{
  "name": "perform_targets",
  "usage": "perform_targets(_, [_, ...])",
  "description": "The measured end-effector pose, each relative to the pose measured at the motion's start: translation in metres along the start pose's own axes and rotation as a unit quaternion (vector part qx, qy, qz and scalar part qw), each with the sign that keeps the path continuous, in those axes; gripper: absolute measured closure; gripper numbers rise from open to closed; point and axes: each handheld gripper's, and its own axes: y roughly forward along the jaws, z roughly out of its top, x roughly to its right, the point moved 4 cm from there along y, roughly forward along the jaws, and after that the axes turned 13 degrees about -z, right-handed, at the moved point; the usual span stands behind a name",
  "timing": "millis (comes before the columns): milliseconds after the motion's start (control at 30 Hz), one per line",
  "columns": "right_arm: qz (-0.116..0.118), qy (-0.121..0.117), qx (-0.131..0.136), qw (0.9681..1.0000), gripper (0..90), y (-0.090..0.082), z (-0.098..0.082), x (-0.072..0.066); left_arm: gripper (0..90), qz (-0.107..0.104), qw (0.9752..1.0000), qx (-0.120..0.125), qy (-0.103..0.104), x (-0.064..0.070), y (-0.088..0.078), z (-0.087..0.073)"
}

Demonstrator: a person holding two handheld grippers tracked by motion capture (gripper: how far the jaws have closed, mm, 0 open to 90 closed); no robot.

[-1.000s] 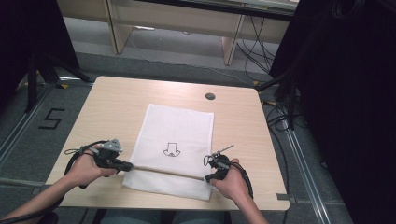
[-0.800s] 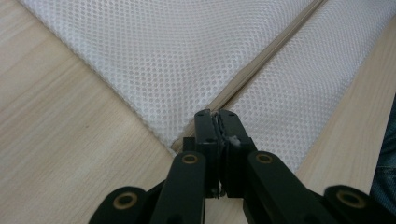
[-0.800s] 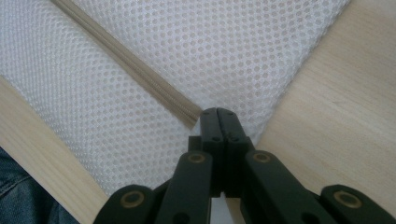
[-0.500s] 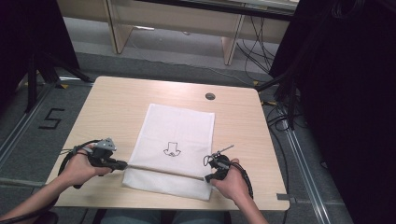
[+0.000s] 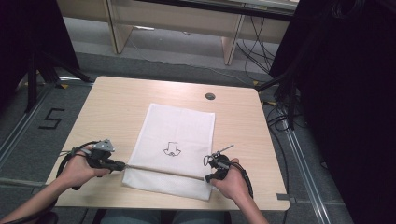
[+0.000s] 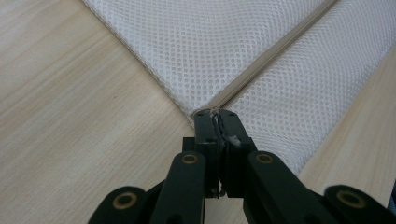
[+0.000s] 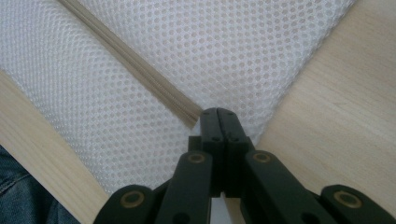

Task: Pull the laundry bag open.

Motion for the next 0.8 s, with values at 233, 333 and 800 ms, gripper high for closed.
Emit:
perform_targets(233, [0.002,0.000,-0.001,1.0000,90.0,0.000,0.000,0.000,87.1,-0.006,0.9998,0.002,0.021,0.000,0.002,-0.003])
perform_targets(333, [0.000,0.000,-0.002,1.0000,90.0,0.000,0.000,0.000,85.5,0.002,0.9996,0.005,0.028,0.000,0.004,-0.004])
perform_targets(800, [-0.003,-0.001,0.015,0.9999,75.3,-0.003,-0.001,-0.002,46.4,0.007,0.9972,0.055,0.051,0.000,0.010,0.004])
